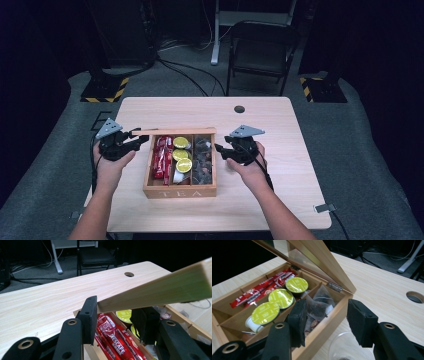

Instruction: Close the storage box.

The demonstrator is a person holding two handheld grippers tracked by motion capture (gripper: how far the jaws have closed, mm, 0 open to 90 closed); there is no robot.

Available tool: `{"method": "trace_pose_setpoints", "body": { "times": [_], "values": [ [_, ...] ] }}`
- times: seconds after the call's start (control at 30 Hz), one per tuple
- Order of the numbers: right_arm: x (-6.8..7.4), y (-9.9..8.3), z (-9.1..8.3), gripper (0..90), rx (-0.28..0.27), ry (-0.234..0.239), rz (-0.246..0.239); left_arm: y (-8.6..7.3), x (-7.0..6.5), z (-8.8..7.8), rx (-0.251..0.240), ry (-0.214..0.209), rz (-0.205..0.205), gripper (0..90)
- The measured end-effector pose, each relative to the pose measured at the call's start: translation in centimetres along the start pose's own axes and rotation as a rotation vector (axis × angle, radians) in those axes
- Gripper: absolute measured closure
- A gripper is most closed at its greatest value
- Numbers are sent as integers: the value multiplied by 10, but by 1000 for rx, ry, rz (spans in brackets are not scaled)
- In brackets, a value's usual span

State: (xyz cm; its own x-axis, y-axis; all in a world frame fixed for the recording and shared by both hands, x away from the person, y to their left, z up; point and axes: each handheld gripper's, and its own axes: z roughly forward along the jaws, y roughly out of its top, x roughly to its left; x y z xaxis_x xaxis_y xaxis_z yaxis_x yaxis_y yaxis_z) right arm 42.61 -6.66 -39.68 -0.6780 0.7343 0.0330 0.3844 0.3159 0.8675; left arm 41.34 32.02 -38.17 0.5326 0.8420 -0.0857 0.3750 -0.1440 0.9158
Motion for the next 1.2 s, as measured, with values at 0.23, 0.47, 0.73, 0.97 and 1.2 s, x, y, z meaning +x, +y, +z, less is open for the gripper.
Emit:
{"method": "trace_pose_setpoints", "body": {
  "times": [0.23,0.47,0.73,0.97,1.2],
  "values": [
    [8,11,-3,473,-17,3,-23,0,0,0,3,-1,-2,565],
    [9,20,0,461,-27,12,-38,0,0,0,4,-2,-2,564],
    [12,30,3,451,-49,17,-54,-1,0,0,0,-1,-3,564],
    [15,36,7,450,-55,18,-80,-2,-1,-1,2,-4,-5,563],
    [14,40,9,512,-47,5,-91,-2,-1,-1,1,-4,-8,563]
  ]
}}
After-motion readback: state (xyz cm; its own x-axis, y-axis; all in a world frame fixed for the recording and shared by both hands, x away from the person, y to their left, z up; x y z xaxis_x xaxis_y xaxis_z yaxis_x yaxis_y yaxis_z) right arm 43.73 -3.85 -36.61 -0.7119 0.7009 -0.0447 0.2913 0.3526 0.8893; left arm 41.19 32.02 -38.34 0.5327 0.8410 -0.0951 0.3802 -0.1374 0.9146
